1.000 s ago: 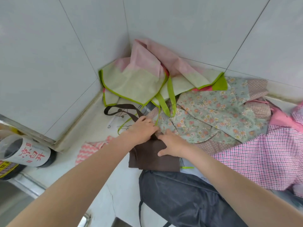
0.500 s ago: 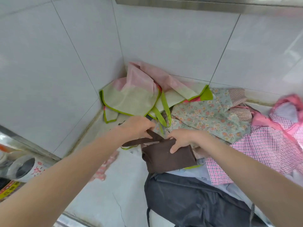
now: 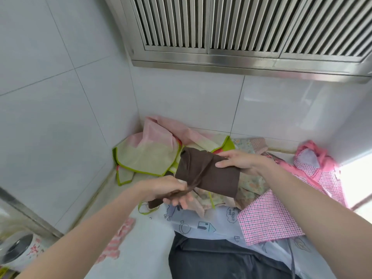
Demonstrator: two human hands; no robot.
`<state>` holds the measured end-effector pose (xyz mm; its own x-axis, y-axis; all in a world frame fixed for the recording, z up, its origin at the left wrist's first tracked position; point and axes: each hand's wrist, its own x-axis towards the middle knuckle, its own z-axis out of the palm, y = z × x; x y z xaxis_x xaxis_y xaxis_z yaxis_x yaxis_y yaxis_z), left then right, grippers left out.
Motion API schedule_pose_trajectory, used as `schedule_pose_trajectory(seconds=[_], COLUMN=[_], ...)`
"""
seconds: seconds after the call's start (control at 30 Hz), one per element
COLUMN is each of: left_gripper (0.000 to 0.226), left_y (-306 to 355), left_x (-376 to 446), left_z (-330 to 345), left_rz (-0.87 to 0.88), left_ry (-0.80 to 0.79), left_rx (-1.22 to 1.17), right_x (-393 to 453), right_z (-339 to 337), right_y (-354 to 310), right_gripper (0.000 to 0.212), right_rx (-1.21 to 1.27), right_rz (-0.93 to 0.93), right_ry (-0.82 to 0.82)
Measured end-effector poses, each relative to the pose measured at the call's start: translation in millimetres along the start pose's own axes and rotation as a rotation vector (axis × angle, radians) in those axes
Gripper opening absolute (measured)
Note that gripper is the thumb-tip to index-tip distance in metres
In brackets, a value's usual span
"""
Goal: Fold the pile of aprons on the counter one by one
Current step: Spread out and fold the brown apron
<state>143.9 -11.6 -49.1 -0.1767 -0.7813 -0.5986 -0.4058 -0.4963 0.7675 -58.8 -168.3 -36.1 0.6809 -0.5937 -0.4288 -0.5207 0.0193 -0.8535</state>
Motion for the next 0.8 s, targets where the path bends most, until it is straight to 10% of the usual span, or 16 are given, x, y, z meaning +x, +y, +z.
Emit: schedule_pose_trajectory(seconds=[0.07, 0.23, 0.53, 0.8], left_gripper=[0.022, 0.084, 0.036, 0.057], left_y=[-9, -5, 57, 73], left_x=[-1, -1, 14, 24], left_z=[-5, -34, -16, -13], left_rz=[0.019, 0.306, 0.073, 0.160], left_ry=[-0.101, -0.128, 0.203, 0.352], left_rx=[-0.056, -0.633, 0.556, 0.412], right_x=[-6, -13, -5, -16], right_z=[-2, -2, 15, 9], right_y=[-3, -6, -20, -54], right_gripper=[0.036, 0.029, 0.022, 0.008], right_rx=[0.092, 0.095, -0.266, -0.446], right_rz=[-0.011, 0.024, -0.055, -0.124], right_ry=[-0.027, -0.156, -0.138, -0.047])
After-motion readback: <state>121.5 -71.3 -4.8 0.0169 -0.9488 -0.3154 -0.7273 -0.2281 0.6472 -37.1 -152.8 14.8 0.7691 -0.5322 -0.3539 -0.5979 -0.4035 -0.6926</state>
